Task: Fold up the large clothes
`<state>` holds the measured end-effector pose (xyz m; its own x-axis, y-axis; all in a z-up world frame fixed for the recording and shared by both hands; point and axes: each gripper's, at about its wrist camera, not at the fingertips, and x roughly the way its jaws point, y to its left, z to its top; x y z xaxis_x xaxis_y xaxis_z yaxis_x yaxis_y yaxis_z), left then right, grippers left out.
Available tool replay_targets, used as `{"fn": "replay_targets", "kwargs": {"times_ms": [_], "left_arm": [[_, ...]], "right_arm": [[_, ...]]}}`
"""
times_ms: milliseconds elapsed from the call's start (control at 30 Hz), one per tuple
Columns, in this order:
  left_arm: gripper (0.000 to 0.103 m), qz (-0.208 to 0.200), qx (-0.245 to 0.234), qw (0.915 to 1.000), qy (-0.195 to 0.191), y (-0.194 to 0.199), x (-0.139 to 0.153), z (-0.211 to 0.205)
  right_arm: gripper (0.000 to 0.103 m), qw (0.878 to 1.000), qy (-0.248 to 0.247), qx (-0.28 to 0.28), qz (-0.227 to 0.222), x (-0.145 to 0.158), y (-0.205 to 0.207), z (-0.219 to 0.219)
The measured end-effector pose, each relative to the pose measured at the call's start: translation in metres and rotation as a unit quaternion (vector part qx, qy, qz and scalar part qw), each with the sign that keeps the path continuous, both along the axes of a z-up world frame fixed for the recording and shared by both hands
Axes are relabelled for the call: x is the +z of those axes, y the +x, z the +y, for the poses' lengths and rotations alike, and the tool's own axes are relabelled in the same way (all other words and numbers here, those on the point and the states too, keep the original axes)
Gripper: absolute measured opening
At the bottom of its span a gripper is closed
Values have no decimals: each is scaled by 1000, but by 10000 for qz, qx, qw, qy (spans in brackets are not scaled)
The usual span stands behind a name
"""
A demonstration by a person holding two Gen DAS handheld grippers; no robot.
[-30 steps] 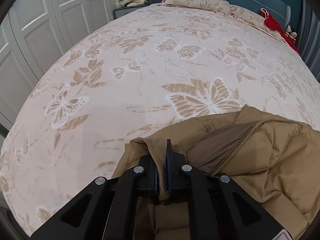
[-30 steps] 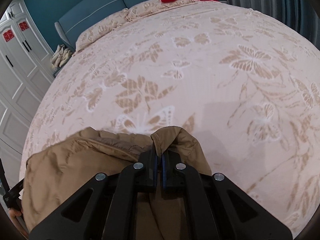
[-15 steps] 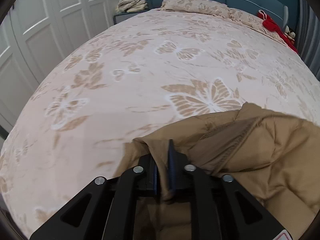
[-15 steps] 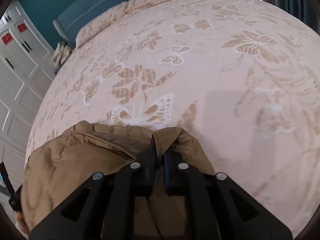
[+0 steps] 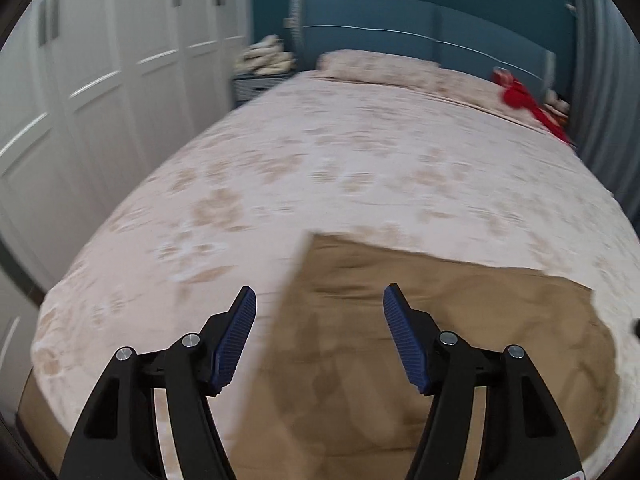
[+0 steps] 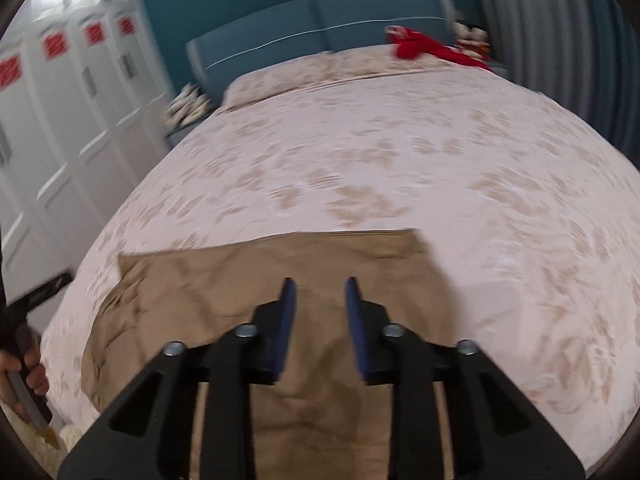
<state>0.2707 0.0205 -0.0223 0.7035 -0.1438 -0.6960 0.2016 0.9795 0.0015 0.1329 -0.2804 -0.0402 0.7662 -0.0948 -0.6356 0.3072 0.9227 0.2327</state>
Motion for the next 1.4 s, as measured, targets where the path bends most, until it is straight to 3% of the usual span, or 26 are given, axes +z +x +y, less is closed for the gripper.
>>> {"fn": "replay_targets", "kwargs": {"times_ms": [33,200,367,500,833,1400], "left_arm": [[63,10,-110,9999,-16,-2,0,-14],[58,324,-472,9983,-57,15,-22,-79],[58,624,-477,9965,269,41,-55,-112],[58,797,-379,9958,260,52,-79,-116],[63,674,-366,9964,350,69,-113,-126],[66,239,-316,9969,677,73,-136,-142]], "right_arm": [[14,9999,-75,128,39,0,11,13],[13,9987,-150,472,93,-4,55,47],[13,9975,-154,568,384,-23,97,54],[13,9963,-171,568,626,-49,122,55],[9,9953,64,559,785,-95,149,47],[8,9963,-6,509,690,-121,163,49]]}}
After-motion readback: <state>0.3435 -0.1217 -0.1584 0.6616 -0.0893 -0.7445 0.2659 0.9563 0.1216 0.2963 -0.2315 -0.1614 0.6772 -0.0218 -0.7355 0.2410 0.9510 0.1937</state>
